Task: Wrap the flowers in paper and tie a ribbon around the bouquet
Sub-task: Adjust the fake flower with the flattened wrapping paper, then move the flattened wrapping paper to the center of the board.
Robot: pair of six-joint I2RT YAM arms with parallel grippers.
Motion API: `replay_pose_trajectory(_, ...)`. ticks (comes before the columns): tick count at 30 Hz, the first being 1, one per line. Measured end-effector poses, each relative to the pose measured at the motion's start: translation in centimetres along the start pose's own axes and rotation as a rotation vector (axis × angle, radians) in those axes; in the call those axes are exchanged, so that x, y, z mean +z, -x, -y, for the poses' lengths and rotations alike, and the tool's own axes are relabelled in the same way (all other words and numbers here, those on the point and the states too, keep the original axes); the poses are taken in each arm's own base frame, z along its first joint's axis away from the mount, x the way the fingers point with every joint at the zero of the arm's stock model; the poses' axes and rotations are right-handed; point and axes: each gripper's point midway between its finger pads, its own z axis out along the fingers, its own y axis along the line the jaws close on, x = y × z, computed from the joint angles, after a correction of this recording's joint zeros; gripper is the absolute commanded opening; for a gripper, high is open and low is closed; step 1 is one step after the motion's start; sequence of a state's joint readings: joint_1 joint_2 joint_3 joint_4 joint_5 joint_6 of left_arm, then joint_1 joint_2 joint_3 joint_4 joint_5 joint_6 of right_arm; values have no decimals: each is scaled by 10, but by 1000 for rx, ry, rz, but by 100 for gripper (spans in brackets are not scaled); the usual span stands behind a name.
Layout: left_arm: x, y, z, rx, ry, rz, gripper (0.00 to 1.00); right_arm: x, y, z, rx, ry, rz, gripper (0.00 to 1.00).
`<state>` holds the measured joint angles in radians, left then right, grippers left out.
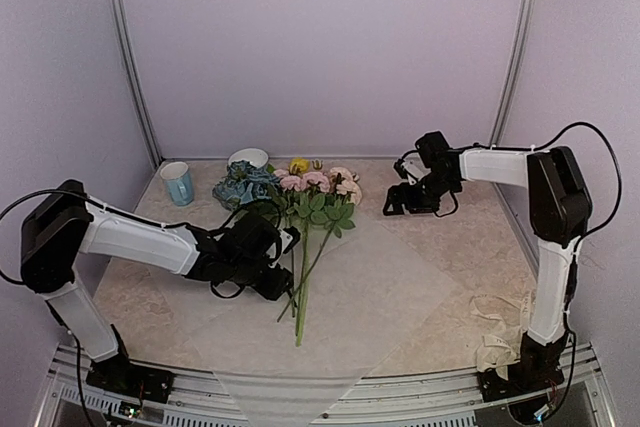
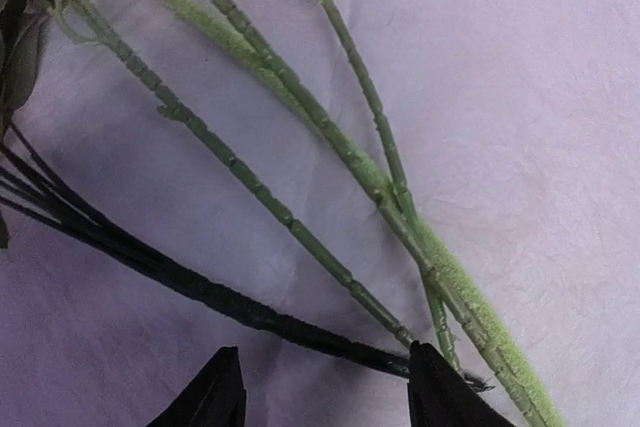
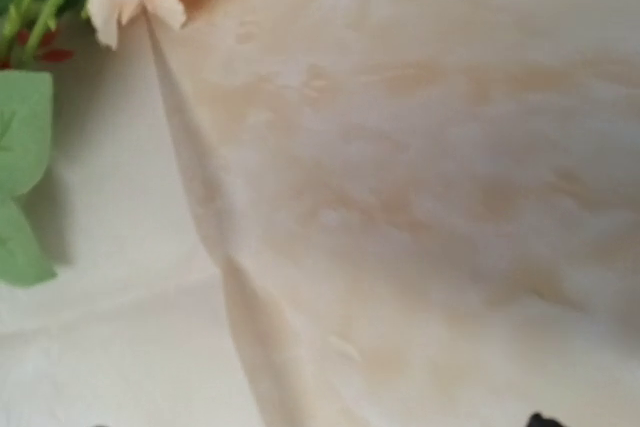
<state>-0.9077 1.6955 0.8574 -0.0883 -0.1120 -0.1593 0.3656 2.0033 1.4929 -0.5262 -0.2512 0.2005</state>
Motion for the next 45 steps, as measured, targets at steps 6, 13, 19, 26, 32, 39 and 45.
replay_pose_trajectory(6,-28,12,-50,-130,122,52,69,40,-17,-12,-35,145,-96,77)
replay_pose_trajectory(13,-42,-21,-131,-420,259,57,71,39,-35,-41,-50,344,-143,69)
replay_pose_trajectory(19,-22,-54,-128,-466,240,-35,71,33,-48,-62,-36,495,-169,62)
replay_pose_trajectory(26,-14,-46,-126,-474,217,3,70,24,-43,-79,-35,607,-151,11)
replay_pose_trajectory(32,-13,-44,-125,-475,210,10,70,23,-41,-75,-8,604,-153,0)
replay_pose_trajectory(39,-16,-40,-125,-449,208,18,70,27,-40,-42,61,542,-131,0)
replay_pose_trajectory(45,-18,-17,-123,-414,197,56,71,19,-52,-2,137,461,-121,0)
